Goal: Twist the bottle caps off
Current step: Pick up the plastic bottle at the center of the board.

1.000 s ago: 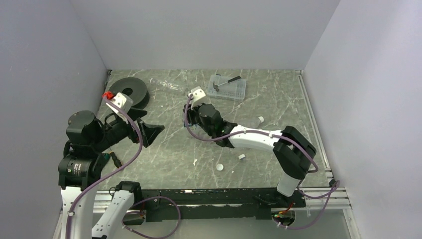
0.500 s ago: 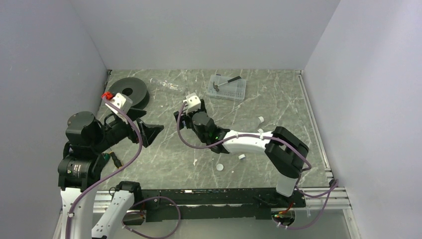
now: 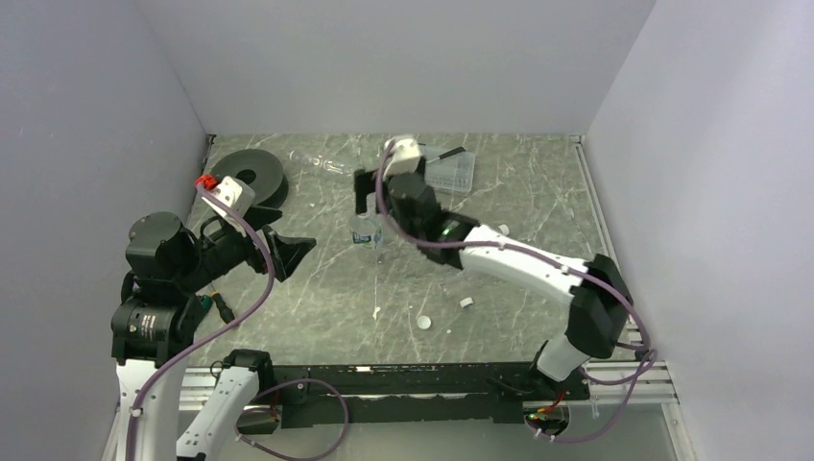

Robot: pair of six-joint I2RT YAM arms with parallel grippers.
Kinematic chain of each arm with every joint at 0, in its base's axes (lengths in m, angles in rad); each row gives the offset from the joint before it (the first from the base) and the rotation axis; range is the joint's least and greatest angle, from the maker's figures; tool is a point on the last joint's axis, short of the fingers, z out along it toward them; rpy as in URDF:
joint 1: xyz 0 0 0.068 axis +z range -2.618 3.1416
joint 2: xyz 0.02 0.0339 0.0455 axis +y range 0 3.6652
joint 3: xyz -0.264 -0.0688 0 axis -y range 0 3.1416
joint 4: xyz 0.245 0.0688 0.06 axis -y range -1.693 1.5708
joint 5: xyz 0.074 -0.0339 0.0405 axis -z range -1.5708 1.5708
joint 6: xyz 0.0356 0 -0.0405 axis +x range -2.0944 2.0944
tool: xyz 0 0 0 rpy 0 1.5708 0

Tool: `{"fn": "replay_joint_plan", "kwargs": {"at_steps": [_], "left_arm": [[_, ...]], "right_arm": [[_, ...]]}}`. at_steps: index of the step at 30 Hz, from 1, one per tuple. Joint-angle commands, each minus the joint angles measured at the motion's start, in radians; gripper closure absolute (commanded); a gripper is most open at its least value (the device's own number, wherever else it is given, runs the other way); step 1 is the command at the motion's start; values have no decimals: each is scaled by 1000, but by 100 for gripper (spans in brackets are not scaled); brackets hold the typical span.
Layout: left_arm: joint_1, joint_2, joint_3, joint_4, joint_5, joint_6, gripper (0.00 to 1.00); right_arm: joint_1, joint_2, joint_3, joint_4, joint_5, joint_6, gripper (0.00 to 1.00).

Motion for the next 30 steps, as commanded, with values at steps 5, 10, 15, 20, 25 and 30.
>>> {"fn": "replay_joint_plan", "kwargs": {"at_steps": [5,10,15,20,25,30], "left_arm": [[-1,31,50,11,10,7,1],[-1,36,46,16,29,4,0],[0,43,49,6,46,7,1],[-1,57,53,-8,65,10,1],[0,57,47,-1,86,9,1],[0,61,49,13,106,1,1]], "right_arm": [[-295,-89,264,-810,82,518,0],[-541,-139,125,-893,-91,619,0],[-691,-143,22,-872,-179,648,0],[-734,-75,1,-881,-179,693,0],[-753,-29,-39,-840,-165,767,0],[-763,30,-62,-783,-130,819,1]]}}
